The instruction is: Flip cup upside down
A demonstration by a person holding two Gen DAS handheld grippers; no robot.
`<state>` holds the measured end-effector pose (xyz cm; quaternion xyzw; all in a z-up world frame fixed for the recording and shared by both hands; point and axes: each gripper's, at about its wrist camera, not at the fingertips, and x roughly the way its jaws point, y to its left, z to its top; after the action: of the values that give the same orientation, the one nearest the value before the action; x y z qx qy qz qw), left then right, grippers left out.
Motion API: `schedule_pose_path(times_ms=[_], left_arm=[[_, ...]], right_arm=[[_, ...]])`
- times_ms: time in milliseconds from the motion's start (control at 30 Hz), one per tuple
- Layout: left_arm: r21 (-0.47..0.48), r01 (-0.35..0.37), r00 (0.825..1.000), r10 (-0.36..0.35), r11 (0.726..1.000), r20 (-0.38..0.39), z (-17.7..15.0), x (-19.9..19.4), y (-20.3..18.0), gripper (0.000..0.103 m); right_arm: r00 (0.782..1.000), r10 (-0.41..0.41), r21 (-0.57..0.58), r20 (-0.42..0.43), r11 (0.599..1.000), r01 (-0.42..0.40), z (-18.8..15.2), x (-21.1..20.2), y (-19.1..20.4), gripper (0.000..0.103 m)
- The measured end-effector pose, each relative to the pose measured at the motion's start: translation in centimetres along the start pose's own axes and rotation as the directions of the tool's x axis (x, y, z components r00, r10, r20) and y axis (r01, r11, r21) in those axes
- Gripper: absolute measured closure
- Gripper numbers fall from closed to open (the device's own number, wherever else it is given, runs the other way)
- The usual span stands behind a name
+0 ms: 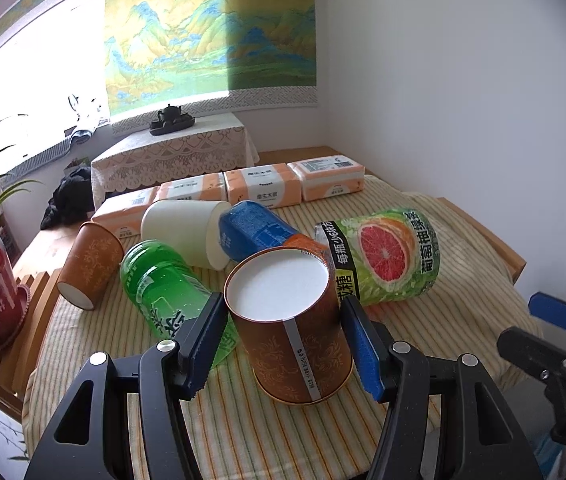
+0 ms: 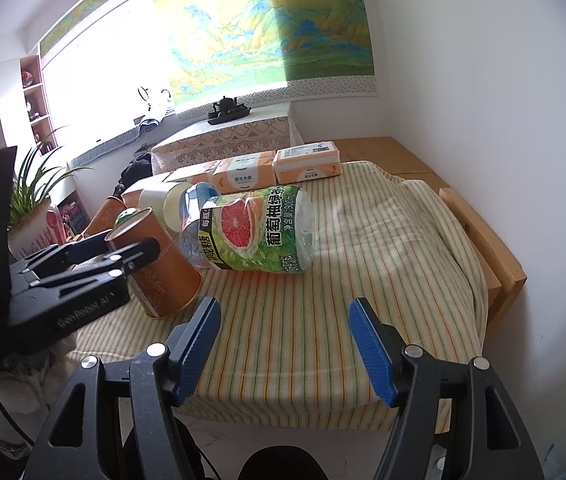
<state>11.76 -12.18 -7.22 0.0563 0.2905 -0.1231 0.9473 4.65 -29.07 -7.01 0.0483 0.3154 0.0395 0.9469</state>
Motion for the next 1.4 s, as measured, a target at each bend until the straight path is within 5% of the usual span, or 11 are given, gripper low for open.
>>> schedule_pose_path(times_ms=[433,567,667,1100,1400], left_arm=[[0.055,0.003,1.000,-0.002,0.998,-0.020,-0.7,1.4,-1.0,0.039],[0.052,0.032,0.999,-0.032,0.998,-0.008,-0.7,1.0,-1.0,0.017],[0.049,0.043,0.999,-0.044,0.998,0.014,-0.7,0.3,-1.0,0.010],[-0.074,0.096,0.995,-0.095,0.993,0.013,-1.0,-3.2,2.4,0.009],[-0.133,0.015,0.998,-0.006,0.991,0.066,-2.6,-7.5,6.5,0.009]], right_arm=[[1.000,-0.001,0.007,-0.002,1.000,0.001,0.1,0.0,-0.4,0.040],[1.000,-0.003,0.005,-0.003,1.000,0.003,0.1,0.0,-0.3,0.040],[1.000,-0.006,0.004,0.000,1.000,0.006,0.1,-0.1,-0.3,0.040],[1.000,-0.006,-0.017,0.020,1.000,0.006,0.3,-0.6,1.0,0.039],[0.995,-0.011,-0.062,0.097,0.998,0.017,0.4,-1.4,3.7,0.023]])
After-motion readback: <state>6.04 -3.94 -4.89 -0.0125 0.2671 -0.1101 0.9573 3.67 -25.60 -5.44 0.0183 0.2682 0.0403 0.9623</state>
